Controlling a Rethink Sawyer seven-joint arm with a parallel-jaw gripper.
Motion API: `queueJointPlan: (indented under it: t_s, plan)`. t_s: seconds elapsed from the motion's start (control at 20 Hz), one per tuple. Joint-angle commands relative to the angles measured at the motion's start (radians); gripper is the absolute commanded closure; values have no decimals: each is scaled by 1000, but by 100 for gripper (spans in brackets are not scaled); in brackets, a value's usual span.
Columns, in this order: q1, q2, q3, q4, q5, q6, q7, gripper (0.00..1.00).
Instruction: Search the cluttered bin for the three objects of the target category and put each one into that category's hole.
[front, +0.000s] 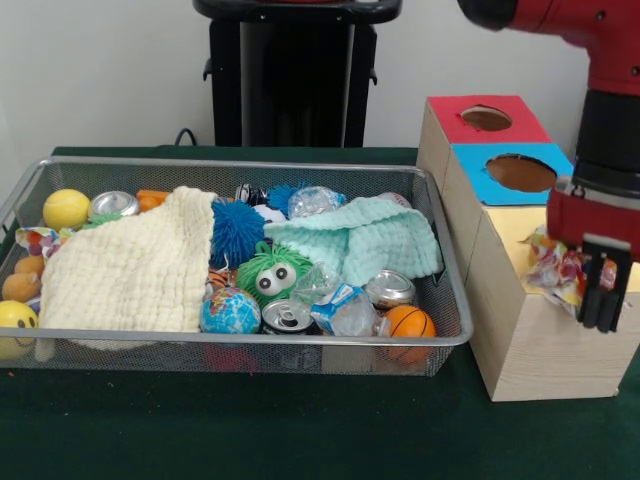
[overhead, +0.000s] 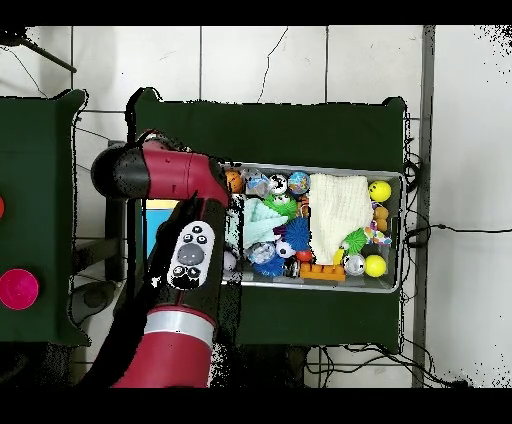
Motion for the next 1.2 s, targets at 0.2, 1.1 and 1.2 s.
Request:
queueJointPlan:
  t_s: [0.2, 1.1, 1.2]
  plan:
    - [58, 95, 63, 201, 51, 105, 238, 100]
    - [45, -228, 52, 472, 62, 187, 135, 100]
    - [35, -226, 47, 441, 45, 201, 109, 100]
